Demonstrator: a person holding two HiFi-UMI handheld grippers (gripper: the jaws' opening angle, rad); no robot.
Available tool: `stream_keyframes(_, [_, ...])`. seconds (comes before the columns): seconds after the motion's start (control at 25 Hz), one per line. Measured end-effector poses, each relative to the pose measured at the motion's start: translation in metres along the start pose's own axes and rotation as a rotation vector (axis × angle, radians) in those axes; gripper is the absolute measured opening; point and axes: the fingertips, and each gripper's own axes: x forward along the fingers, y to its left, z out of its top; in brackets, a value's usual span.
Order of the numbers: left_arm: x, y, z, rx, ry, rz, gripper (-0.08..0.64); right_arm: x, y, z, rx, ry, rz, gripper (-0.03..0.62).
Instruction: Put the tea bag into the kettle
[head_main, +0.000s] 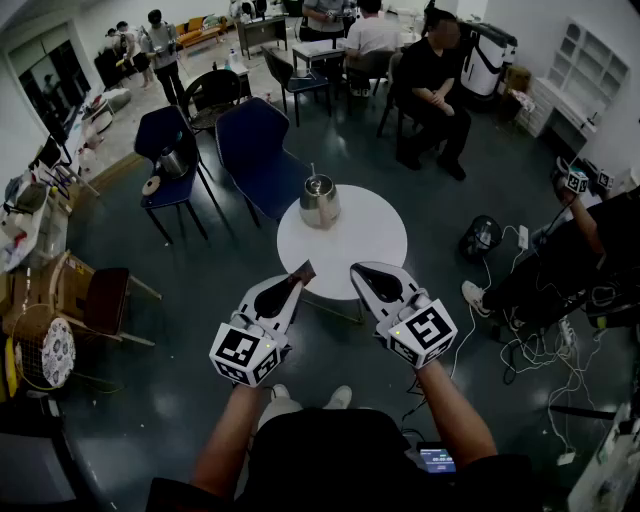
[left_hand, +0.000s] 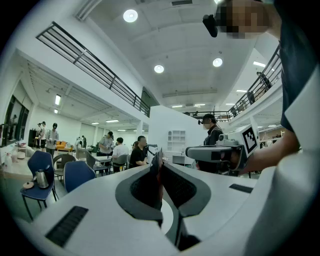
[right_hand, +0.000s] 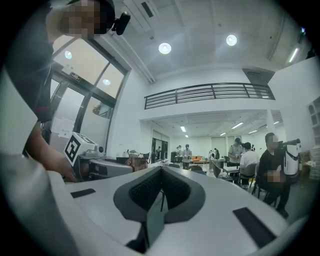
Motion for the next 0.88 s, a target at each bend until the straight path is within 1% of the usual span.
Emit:
stream_keyframes(0.24, [0.002,0.005,0.006,-0.024,-0.018,0.016,0.037,0.004,-0.002,0.003,0.015,-0.006,0.011,0.02])
stream_keyframes(0.44, [0.004,0.007,0.002,-0.03,-0.012,0.017,0.037,0.007,-0.004,-0.004,-0.014,0.017,0.006,0.02])
stream_keyframes(0.88, [0.016,0.009,-0.012,-0.052,0.001,0.046,0.037,0.003,-0.017,-0.019,-0.003,0.047,0.027,0.02])
